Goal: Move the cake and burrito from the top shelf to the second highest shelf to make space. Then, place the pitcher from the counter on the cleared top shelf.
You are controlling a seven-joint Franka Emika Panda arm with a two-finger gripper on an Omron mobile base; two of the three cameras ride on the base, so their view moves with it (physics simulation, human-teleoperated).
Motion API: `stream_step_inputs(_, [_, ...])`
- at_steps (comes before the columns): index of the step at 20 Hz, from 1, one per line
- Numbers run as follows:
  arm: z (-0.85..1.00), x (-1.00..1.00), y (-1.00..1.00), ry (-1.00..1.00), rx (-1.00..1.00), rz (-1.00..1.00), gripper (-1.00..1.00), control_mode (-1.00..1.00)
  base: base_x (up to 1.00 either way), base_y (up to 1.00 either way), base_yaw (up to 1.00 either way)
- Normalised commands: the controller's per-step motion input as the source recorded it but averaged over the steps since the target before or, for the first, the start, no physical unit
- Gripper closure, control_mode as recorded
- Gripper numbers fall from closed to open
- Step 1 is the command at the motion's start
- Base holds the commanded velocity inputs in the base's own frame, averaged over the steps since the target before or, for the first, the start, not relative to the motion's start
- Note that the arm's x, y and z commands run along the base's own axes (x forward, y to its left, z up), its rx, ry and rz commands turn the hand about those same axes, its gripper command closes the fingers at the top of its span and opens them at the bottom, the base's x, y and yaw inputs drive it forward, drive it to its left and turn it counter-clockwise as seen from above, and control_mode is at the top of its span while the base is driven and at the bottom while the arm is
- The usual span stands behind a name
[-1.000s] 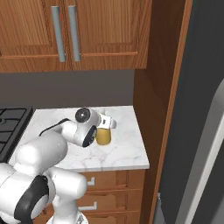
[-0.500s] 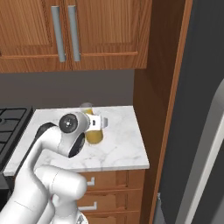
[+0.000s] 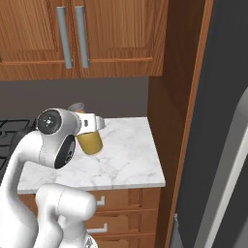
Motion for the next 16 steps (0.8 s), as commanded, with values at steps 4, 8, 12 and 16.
stream_step_inputs(4, [0.32, -0.57, 0.23, 0.13, -0.10, 0.00, 1.00, -1.00, 0.00, 0.00, 0.00])
stream_step_inputs(8, [0.00, -0.24, 0.21, 0.01, -0.09, 0.00, 1.00, -1.00, 0.00, 0.00, 0.00])
stream_step_inputs(12, [0.00, 0.00, 0.02, 0.00, 0.00, 0.00, 1.00, -1.00, 0.00, 0.00, 0.00])
stream_step_inputs(16, [0.00, 0.00, 0.00, 0.00, 0.00, 0.00, 1.00, 1.00, -0.12, 0.00, 0.00])
